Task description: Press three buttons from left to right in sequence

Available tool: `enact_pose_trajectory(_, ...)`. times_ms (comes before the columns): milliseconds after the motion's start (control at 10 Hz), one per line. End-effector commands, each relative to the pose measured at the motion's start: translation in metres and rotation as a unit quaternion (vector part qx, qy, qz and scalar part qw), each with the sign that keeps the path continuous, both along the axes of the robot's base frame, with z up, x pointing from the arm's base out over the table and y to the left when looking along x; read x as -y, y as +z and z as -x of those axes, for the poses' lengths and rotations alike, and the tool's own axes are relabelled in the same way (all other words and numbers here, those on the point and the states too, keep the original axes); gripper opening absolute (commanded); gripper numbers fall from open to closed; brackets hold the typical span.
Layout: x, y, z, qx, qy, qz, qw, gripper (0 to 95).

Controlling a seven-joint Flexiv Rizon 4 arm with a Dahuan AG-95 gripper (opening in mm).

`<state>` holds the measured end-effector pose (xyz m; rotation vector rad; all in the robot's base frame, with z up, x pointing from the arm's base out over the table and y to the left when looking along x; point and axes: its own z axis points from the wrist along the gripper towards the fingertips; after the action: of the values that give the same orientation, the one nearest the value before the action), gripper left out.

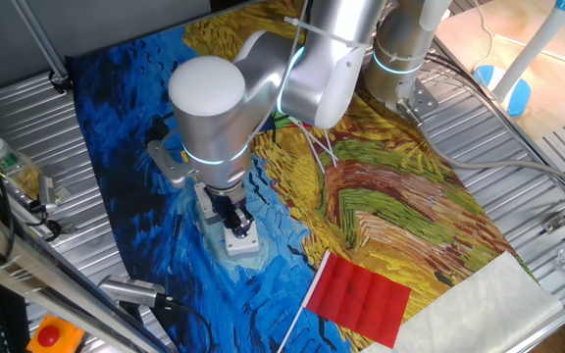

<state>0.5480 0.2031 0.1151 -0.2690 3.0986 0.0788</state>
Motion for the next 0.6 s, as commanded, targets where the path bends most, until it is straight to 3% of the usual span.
enact_pose_trajectory(100, 0.001, 0.001, 0.001, 0.001, -0.001, 0.0, 1.0, 38.0)
enact_pose_trajectory(600, -0.01, -0.004, 0.01, 0.002, -0.008, -0.005, 0.9999, 38.0)
